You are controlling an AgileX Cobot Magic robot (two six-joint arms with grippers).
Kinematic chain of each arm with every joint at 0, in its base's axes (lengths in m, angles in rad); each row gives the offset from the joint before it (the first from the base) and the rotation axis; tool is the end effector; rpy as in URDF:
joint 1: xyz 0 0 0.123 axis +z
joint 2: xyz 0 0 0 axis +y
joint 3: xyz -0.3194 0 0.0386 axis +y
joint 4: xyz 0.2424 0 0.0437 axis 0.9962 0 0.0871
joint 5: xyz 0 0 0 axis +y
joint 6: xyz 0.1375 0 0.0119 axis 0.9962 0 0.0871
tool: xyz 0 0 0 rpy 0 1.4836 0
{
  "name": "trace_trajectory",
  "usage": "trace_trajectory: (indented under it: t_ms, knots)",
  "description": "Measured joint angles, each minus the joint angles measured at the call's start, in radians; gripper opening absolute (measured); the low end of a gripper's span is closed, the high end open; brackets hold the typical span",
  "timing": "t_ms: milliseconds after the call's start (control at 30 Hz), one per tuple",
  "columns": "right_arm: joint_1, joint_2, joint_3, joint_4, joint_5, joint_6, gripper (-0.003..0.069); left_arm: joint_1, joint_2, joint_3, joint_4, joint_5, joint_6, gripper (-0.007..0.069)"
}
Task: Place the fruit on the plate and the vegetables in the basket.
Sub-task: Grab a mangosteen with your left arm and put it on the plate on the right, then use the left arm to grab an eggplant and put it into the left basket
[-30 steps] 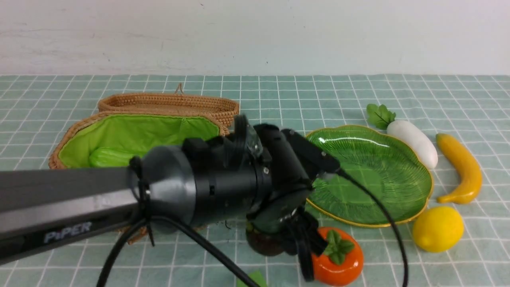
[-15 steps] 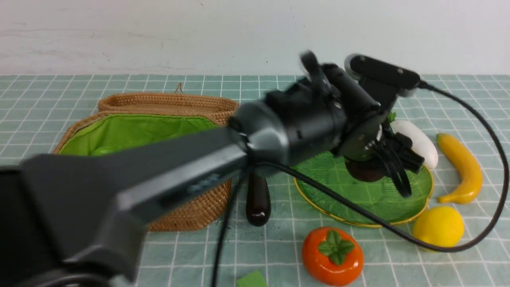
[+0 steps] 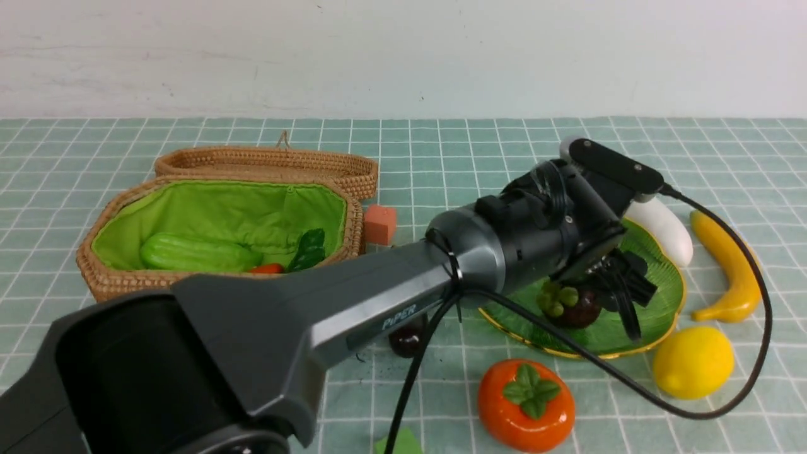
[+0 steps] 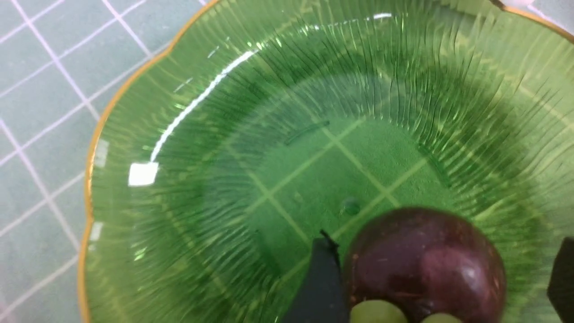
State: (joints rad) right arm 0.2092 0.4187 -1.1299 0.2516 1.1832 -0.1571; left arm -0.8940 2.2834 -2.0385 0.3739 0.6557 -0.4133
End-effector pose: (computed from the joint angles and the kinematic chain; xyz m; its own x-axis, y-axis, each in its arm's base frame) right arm -0.0027 0.0320 0.4303 -0.3314 -0.1303 -0.9344 -0.4327 0.9011 0.0279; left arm 0.3869 -0.4325 0.2284 -0.5111 0.4625 -0.7245 0.6075 0.7906 0.0761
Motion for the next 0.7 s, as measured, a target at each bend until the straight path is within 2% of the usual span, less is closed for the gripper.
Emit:
trace_trajectory:
  t_ms: [100, 200, 267, 300, 333, 467, 500, 633, 700]
  knots:
    - [0.0, 0.0, 0.0, 0.001, -0.001, 0.004, 0.0107, 0.0, -0.035, 0.0, -0.004, 0.048, 0.0, 0.0596]
    - [0.0, 0.0, 0.0, 0.003, -0.001, 0.004, 0.0107, 0.0, -0.118, 0.0, -0.029, 0.163, 0.0, 0.0529]
    - [0.0, 0.0, 0.0, 0.009, -0.001, 0.004, 0.0108, 0.0, -0.184, 0.0, -0.04, 0.297, 0.0, 0.0447]
    - [0.0, 0.0, 0.0, 0.009, -0.001, 0.004, 0.0108, 0.0, -0.184, 0.0, -0.04, 0.31, 0.0, 0.0437]
    - [0.0, 0.0, 0.0, 0.015, -0.001, 0.006, 0.0108, 0.001, -0.231, 0.0, -0.035, 0.418, 0.0, 0.0359]
    - [0.0, 0.0, 0.0, 0.023, -0.002, 0.006, 0.0108, 0.027, -0.269, -0.004, -0.031, 0.558, 0.002, 0.0214]
    - [0.0, 0.0, 0.0, 0.024, -0.005, 0.006, 0.0108, 0.039, -0.269, 0.007, -0.033, 0.566, 0.002, 0.0198]
    - [0.0, 0.0, 0.0, 0.029, -0.006, 0.006, 0.0108, 0.087, -0.263, 0.077, -0.063, 0.57, 0.002, 0.0216]
    - [0.0, 0.0, 0.0, 0.041, 0.001, 0.006, 0.0108, 0.116, -0.262, 0.135, -0.082, 0.56, 0.002, 0.0277]
